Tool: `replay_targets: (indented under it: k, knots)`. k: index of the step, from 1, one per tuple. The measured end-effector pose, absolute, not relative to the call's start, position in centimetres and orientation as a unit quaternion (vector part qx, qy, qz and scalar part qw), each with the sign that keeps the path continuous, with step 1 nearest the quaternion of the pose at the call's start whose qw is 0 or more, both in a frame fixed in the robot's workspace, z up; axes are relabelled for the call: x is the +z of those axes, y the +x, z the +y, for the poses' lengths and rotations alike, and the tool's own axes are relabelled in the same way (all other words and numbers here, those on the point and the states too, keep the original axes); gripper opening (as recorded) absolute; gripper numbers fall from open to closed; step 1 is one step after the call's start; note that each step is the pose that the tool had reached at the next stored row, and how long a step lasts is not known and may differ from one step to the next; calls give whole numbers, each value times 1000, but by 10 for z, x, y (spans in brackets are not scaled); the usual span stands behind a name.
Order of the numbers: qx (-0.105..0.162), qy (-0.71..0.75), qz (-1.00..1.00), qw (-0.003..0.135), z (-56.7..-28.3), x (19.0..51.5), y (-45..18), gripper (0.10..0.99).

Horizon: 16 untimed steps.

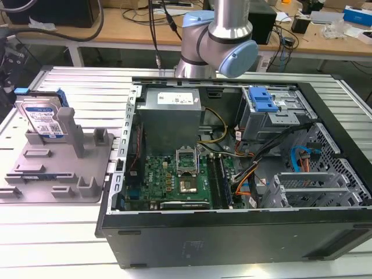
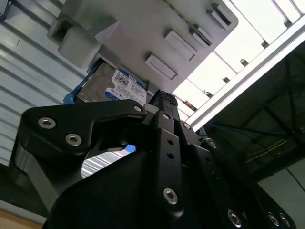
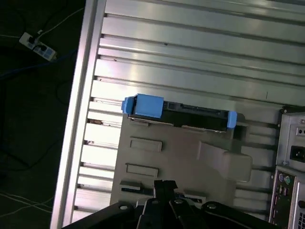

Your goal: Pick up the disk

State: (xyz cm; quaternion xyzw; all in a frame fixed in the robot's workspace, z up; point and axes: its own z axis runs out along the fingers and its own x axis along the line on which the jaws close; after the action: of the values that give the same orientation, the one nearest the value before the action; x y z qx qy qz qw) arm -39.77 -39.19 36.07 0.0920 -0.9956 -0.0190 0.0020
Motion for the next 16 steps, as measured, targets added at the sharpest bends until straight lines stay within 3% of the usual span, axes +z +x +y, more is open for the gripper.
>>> replay_targets:
  k: [16]
  knots:
    - [-18, 292, -956, 6, -392, 361, -398, 106]
